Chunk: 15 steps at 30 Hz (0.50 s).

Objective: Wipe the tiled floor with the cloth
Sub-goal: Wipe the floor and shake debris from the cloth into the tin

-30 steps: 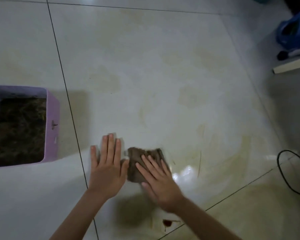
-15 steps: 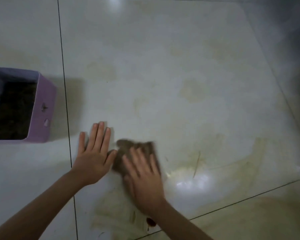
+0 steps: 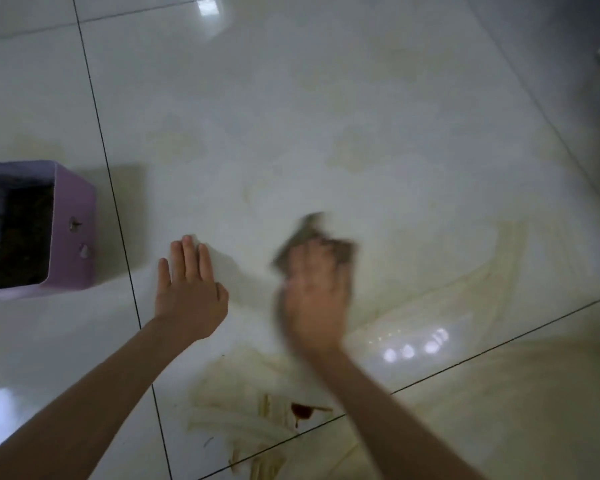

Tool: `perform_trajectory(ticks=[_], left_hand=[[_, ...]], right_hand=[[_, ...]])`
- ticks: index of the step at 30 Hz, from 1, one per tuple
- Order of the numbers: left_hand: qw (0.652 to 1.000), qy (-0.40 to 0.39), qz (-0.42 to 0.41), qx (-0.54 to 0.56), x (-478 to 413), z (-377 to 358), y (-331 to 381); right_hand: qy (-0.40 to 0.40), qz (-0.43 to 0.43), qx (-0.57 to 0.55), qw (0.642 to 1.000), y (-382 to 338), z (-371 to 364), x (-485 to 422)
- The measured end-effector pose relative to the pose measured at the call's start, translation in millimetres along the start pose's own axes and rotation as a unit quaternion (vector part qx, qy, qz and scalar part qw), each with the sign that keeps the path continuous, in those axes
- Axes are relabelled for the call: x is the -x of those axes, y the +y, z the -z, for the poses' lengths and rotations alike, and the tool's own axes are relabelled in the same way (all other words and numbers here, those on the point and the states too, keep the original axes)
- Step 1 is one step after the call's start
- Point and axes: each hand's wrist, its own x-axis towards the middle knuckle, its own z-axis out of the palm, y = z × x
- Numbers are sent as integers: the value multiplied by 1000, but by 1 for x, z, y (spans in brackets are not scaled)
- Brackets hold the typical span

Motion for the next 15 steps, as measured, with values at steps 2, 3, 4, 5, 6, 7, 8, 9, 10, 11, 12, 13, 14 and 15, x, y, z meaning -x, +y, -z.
perform_trajectory(ticks=[2, 3, 4, 5, 6, 7, 8, 9, 10, 11, 12, 13, 14, 15], left_hand=[[1000, -10, -1, 14, 2, 10, -1], [1000, -12, -10, 22, 3, 13, -4], [999, -6, -22, 31, 4, 14, -9], [999, 6, -34, 39, 5, 13, -13], [997, 22, -44, 52, 6, 12, -17], [996, 36, -52, 67, 8, 10, -20], [994, 49, -58, 83, 8, 8, -22], [991, 59, -57, 102, 8, 6, -22], [989, 65, -55, 121, 7, 5, -21], [987, 68, -57, 131, 5, 3, -20], [987, 70, -58, 135, 5, 1, -19], [986, 73, -60, 137, 5, -1, -18], [985, 76, -58, 146, 5, -2, -17], [982, 76, -51, 167, 6, -2, -16]], right_hand=[[-93, 173, -41, 980, -46, -2, 29], [-133, 248, -58, 958, -43, -2, 28], [-157, 314, -71, 934, -23, 0, 16], [-157, 362, -70, 916, 5, 4, 1], [-146, 384, -49, 910, 38, 10, -14], [-130, 358, -31, 924, 75, 17, -30], [-105, 296, -15, 949, 115, 25, -44], [-81, 221, -3, 972, 153, 35, -55], [-73, 134, 6, 988, 183, 44, -59], [-64, 43, 13, 997, 200, 50, -57], [-48, -50, 23, 997, 200, 50, -50], [-27, -117, 38, 992, 184, 44, -40], [-11, -134, 55, 989, 158, 36, -25], [-6, -101, 58, 993, 126, 24, -7]])
